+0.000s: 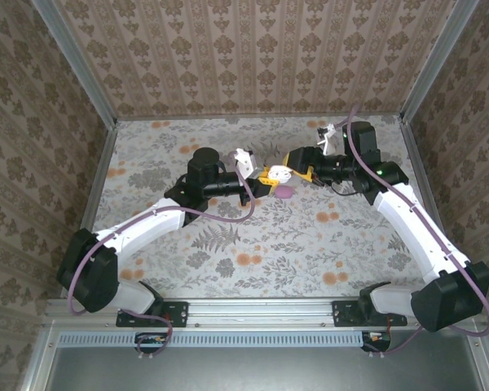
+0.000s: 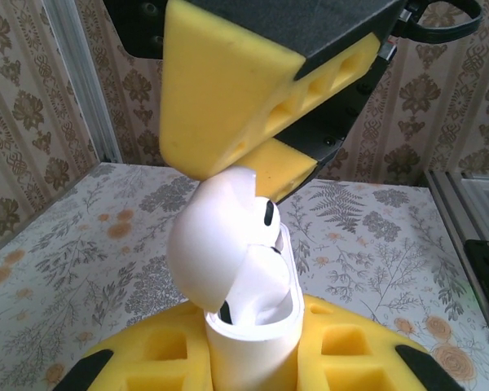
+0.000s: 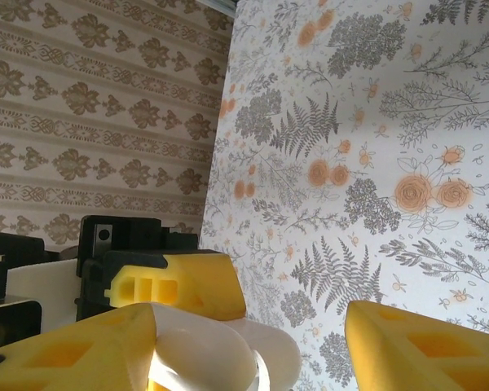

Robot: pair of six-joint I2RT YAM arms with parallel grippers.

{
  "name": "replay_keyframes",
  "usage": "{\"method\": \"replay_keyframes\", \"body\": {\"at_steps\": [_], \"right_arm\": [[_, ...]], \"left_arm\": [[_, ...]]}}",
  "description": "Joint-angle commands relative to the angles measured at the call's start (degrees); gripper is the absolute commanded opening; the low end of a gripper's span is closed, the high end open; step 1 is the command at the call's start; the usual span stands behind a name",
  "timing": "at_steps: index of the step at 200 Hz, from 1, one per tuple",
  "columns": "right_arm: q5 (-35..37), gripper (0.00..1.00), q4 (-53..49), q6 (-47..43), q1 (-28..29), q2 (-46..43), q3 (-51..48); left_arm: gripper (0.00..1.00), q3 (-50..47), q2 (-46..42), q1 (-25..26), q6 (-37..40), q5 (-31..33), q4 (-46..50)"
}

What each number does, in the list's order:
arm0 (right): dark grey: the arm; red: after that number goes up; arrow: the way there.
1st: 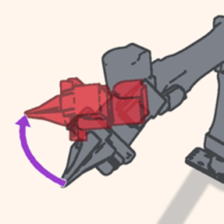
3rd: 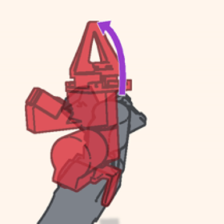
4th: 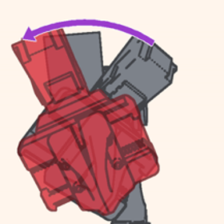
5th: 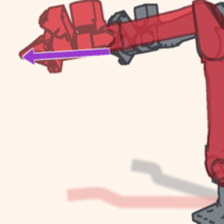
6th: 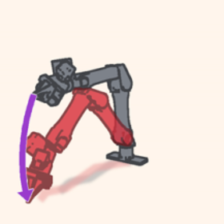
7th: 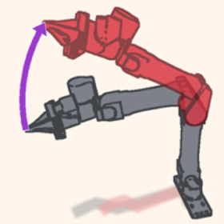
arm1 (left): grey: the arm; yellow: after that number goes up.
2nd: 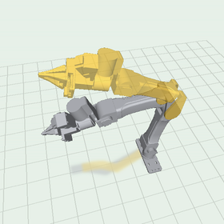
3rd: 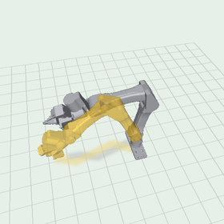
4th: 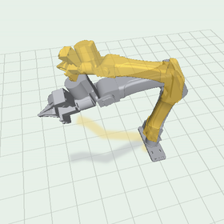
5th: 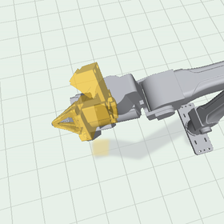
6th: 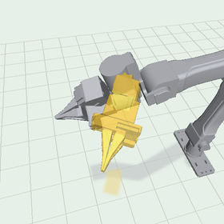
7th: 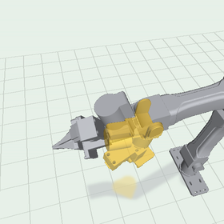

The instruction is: Insert wireless bluetooth earbuds into charging case

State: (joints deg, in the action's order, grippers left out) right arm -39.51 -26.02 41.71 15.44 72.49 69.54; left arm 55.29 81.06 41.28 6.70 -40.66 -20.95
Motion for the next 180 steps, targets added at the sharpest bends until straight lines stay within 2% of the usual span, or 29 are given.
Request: {"method": "replay_keyframes", "body": {"at_steps": [1,54,67,93,126,157,180], "right_arm": [[-1.62,0.65,-2.46,-1.15,0.42,-1.55,-1.33],[-0.34,0.65,-2.96,-1.67,0.26,-2.85,-1.65],[1.93,0.68,-3.36,-2.22,0.18,-3.69,-1.58],[11.86,0.71,-3.18,-2.76,-1.38,-7.58,-3.54],[26.56,0.74,-2.7,-1.02,-3.04,-12.36,-8.14],[28.6,0.76,0.13,1.07,-5.0,-14.65,-12.11],[28.48,0.73,1.43,1.97,-5.68,-14.24,-13.76]], "left_arm": [[0.12,2.34,-0.29,0.22,0.08,0.33,-1.36],[0.12,2.62,-0.11,0.35,-0.11,1.11,-1.2],[0.12,2.58,-0.03,0.36,-0.11,1.11,-0.86],[0.12,2.25,-0.12,0.23,-0.42,2.9,1.91],[0.13,1.88,0.15,-1.1,-8.39,6.21,4.66],[0.13,2.81,0.19,-2.22,-13.38,7.93,10.42],[0.13,2.97,0.8,-2.67,-17.21,8.32,14.25]]}}
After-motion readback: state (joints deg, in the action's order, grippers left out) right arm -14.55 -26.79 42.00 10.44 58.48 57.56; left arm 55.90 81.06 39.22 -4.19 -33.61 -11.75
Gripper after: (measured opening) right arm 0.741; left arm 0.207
